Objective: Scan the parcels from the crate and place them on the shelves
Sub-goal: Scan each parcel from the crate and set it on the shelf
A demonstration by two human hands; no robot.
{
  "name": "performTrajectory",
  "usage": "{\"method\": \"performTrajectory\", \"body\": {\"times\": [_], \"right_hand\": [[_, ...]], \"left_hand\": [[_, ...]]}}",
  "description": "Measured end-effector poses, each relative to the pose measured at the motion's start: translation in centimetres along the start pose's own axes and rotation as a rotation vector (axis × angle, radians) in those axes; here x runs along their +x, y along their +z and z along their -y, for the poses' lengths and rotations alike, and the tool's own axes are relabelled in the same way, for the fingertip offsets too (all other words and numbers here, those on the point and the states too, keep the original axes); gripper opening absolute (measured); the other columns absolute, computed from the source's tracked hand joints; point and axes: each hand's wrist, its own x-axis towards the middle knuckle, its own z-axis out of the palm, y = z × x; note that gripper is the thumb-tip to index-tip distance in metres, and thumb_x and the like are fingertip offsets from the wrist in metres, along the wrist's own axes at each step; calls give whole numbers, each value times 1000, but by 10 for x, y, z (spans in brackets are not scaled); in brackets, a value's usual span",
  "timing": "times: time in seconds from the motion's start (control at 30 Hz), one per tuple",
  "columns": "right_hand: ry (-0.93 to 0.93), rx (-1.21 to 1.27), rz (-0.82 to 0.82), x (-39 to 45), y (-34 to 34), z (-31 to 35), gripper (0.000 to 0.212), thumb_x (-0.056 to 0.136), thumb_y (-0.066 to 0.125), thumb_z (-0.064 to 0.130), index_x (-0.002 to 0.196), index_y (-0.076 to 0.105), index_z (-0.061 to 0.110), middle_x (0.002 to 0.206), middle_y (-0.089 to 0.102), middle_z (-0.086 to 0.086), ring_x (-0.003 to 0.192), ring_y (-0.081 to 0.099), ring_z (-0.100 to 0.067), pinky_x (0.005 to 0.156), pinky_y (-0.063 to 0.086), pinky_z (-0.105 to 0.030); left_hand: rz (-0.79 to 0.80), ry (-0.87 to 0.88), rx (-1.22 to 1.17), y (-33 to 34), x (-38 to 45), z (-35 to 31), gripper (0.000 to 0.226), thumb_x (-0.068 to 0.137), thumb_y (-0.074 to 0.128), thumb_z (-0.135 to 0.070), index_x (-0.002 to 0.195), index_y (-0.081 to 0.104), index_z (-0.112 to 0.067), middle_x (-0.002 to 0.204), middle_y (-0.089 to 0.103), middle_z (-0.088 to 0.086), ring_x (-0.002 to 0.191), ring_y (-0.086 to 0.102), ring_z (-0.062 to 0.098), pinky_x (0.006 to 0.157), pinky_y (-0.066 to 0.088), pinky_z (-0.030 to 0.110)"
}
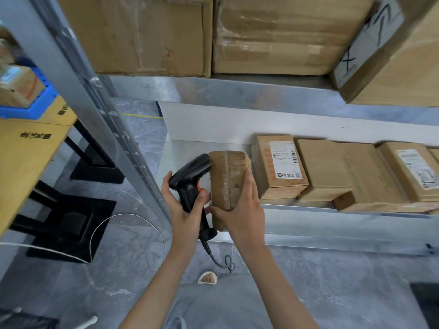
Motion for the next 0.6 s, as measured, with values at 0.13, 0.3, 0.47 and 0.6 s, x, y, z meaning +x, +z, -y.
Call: {"method": "performTrajectory", "body": {"times": [0.13, 0.3, 0.47, 0.6], "right_hand": [[8, -76, 0, -3, 4, -1, 127, 68, 83, 53, 159, 3, 15, 163, 22, -1, 139, 43, -25, 93, 49, -34], [28, -60, -50, -7, 7, -6, 125, 66, 79, 53, 158, 7, 11, 156, 33, -5, 129, 51, -28, 80, 42, -29], [47, 13, -89, -17, 4, -16, 123, 63, 68, 61, 159, 6, 14, 149, 37, -2, 117, 57, -28, 74, 38, -28], [33, 86, -86, -20, 3, -21, 117, 67, 66, 62, 160, 8, 20, 158, 28, 1, 124, 53, -25, 80, 39, -26]], "left_hand": [[12, -4, 32, 0, -4, -1, 76, 97, 69, -4, 143, 29, -49, 117, 69, 9, 110, 69, 42, 97, 57, 55], [50, -29, -15, -2, -4, 0, 75, 99, 64, 0, 141, 31, -52, 122, 70, 6, 108, 72, 38, 88, 61, 38], [141, -102, 2, -6, 1, 4, 74, 92, 71, -15, 134, 35, -64, 120, 74, -8, 105, 75, 33, 84, 63, 44], [47, -216, 4, -10, 2, 11, 75, 94, 72, -7, 135, 38, -61, 125, 70, 12, 111, 72, 35, 97, 55, 58]]}}
